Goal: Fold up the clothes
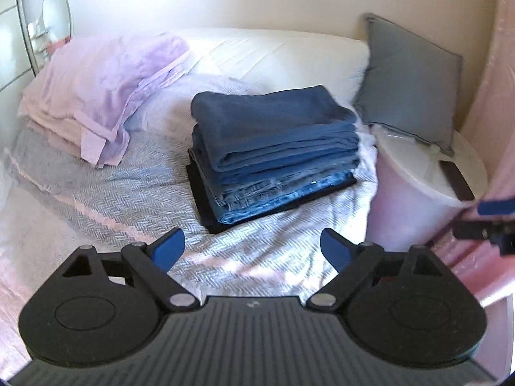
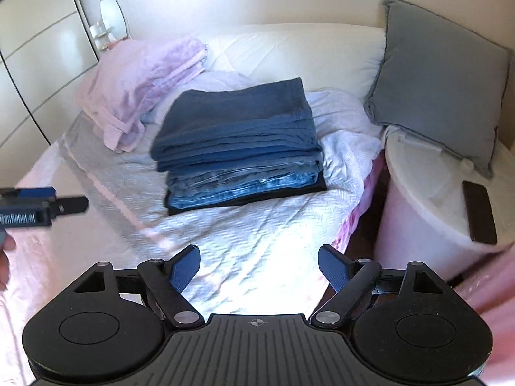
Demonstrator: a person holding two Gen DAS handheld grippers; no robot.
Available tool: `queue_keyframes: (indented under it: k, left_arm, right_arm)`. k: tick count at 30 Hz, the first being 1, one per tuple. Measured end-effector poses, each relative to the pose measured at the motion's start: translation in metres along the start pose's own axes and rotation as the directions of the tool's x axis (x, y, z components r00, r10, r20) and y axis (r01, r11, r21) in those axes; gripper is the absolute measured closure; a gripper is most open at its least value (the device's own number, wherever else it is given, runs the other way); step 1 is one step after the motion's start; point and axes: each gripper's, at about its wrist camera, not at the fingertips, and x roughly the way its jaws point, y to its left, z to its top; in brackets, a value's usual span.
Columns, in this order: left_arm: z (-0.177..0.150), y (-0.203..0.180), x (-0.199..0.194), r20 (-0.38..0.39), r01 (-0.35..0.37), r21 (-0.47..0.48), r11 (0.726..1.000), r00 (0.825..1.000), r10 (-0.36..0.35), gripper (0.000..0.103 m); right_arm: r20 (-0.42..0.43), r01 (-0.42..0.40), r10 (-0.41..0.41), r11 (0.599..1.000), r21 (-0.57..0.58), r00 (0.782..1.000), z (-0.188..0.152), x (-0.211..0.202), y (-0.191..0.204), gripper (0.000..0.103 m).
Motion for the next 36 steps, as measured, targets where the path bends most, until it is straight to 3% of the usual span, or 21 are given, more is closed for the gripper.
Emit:
queue_keyframes:
  k: [4,13,25,36]
  left_arm:
    - [-0.009,-0.012,-0.020,0.032,0.020,-0.037,0.999,0.999,-0.019,0.014]
    - [-0.005,-0.032,-0.032,0.030,-0.010,-0.115,0.993,0.999,0.013,0.014]
    - [-0.001,-0.053,-0.033,-0.036,-0.055,-0.109,0.993,0.998,0.051,0.014]
    - [-0.005,-0.058,-0.034,-0.034,-0.078,-0.123,0.989,0.997,0.075,0.014]
  right_arm:
    - [0.007,-0.006,0.006,1.000,-0.008,1.000,0.002,-0.014,0.008,0.019]
    - [0.032,-0.008,0.009,1.000,-0.014,0.999,0.012,-0.038,0.006,0.018]
    - [0.040,-0.009,0.011,0.999,-0.042,0.999,0.016,-0.049,0.005,0.018]
    - [0.014,-0.011,0.012,0.999,-0.052,1.000,0.012,-0.044,0.011,0.018]
